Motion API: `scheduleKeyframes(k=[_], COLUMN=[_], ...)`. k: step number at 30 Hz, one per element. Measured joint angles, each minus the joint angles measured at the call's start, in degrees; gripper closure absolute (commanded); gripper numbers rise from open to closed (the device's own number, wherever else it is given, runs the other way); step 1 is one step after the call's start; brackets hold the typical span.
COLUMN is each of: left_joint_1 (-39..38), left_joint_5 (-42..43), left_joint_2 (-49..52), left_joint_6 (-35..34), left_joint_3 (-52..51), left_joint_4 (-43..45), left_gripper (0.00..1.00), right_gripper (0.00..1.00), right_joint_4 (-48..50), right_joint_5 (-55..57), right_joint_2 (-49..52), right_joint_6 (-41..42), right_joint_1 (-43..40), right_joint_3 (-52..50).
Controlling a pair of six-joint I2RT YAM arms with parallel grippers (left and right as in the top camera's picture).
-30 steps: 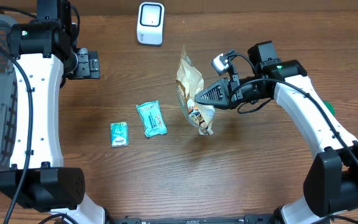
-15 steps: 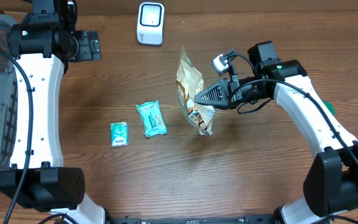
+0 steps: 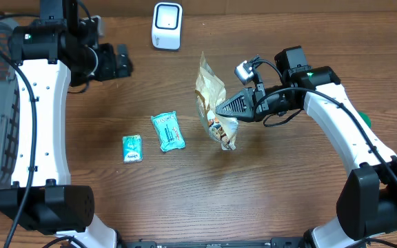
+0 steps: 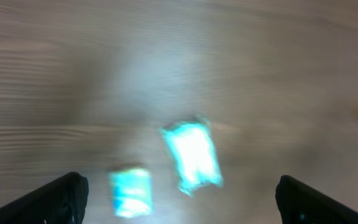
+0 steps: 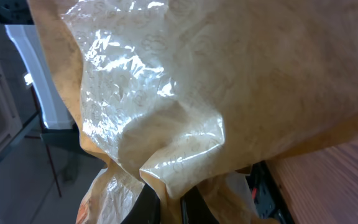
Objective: Scan the item barcode
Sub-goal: 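Reach the left gripper toward the hanging tan bag to grasp it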
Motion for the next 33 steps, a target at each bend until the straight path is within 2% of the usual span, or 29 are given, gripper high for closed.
scheduleKeyframes(k=[6, 11, 17, 24, 33], left_joint_1=[-4.46, -9.03, -13.05, -13.88, -15.21], left_joint_5=[17.11, 25.16, 28.83, 33.77, 33.92], left_joint_2=[0.0, 0.0, 0.0, 0.0, 0.0], left_joint_6=[8.59, 12.13, 13.27, 13.66, 13.4], left_joint_3=[0.0, 0.0, 0.0, 0.0, 0.0], left_joint_4=[-4.39, -5.01, -4.87, -4.83, -4.79], left_gripper=[0.01, 0.0, 0.0, 0.0, 0.0], right_gripper=[0.96, 0.96, 0.96, 0.96, 0.96], right_joint_4=[0.7, 0.66, 0.66, 0.7, 2.38], right_joint_5=[-0.94, -0.94, 0.59, 2.71, 2.43], right_joint_2=[0.0, 0.0, 0.0, 0.0, 0.0], right_joint_6=[-0.02, -0.02, -0.02, -0.02, 0.0], right_joint_1=[0.0, 0.02, 0.0, 0.02, 0.0], right_joint_3=[0.0, 0.0, 0.0, 0.0, 0.0])
